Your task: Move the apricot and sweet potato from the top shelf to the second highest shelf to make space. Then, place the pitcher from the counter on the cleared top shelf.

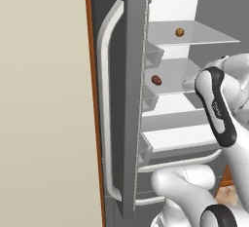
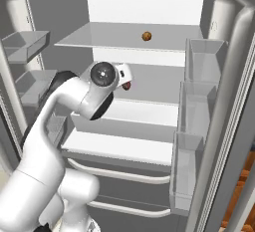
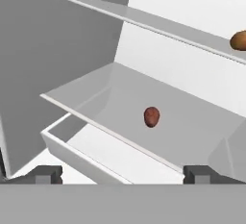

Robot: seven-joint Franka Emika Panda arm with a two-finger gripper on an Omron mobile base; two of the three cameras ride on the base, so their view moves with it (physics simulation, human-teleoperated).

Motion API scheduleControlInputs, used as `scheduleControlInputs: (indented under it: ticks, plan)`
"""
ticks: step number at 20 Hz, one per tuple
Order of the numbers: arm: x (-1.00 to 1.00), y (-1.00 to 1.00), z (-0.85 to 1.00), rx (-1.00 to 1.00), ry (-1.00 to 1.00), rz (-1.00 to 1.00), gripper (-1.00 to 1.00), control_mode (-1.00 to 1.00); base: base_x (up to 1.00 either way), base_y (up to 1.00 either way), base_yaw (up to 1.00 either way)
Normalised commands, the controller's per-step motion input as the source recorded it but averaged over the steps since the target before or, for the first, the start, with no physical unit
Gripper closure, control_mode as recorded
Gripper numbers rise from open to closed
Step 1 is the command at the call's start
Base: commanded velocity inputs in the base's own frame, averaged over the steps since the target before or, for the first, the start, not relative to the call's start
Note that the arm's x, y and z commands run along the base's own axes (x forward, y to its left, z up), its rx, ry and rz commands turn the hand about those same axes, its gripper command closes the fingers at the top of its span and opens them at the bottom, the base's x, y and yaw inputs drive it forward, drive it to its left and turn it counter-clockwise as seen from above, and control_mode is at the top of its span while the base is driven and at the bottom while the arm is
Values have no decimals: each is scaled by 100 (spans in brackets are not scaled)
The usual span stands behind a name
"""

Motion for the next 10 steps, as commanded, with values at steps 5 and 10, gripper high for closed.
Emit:
scheduleControlInputs:
  ticks: [5, 10]
  plan:
    - [2, 0, 83, -5, 4, -12, -100, -100, 0, 0, 0]
    - [21, -1, 61, 0, 2, -19, -100, -100, 0, 0, 0]
